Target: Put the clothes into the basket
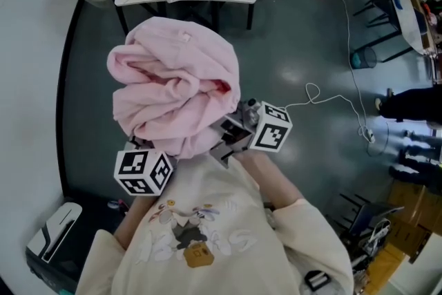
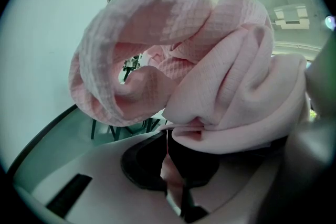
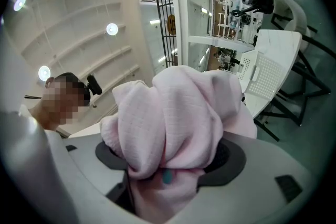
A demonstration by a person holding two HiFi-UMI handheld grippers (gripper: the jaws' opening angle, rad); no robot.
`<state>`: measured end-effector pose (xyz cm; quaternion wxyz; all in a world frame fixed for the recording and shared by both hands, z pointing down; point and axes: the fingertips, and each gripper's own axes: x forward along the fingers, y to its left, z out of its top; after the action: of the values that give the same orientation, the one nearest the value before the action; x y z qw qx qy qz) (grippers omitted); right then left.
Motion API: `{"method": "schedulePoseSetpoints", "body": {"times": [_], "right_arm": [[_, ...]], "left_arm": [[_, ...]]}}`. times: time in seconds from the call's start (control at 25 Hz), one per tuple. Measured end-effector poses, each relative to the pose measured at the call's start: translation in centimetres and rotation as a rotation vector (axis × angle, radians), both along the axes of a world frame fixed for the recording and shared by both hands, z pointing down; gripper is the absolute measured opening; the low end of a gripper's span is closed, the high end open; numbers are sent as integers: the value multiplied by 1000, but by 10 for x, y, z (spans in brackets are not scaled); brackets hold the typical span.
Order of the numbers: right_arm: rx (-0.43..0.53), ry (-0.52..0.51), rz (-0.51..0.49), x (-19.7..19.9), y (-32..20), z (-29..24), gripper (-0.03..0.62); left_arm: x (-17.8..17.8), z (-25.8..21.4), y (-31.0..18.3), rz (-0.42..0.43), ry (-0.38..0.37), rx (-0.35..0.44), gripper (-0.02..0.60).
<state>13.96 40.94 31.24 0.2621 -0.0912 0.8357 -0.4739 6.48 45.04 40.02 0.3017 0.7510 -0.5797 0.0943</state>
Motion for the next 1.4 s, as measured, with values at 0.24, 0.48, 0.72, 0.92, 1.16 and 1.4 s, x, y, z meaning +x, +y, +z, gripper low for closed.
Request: {"method": "schedulePoseSetpoints", "body": {"times": [0.24,0.48,0.72,0.92,1.16,1.4], "right_arm": [[-8,0,-24,-35,-7,12,330],[-5,1,-56,-82,-11,13,331],[-21,22,-56,-91,-23,16,331],[-30,18,-47,-84,-50,22,331],[-38,12,-54,-70,-119,30,331],[-49,1,-69,-49,-209,22,331]], "left_arm": [[-32,8,-6,6,14,6,15],[-75,10,-7,-34,51,16,15],[-82,11,-19,-17,67,2,15],[-75,17,-46,-4,62,-6,15],[-58,20,-116,15,22,-2,15],[-37,11,-206,6,2,-10,15]]}}
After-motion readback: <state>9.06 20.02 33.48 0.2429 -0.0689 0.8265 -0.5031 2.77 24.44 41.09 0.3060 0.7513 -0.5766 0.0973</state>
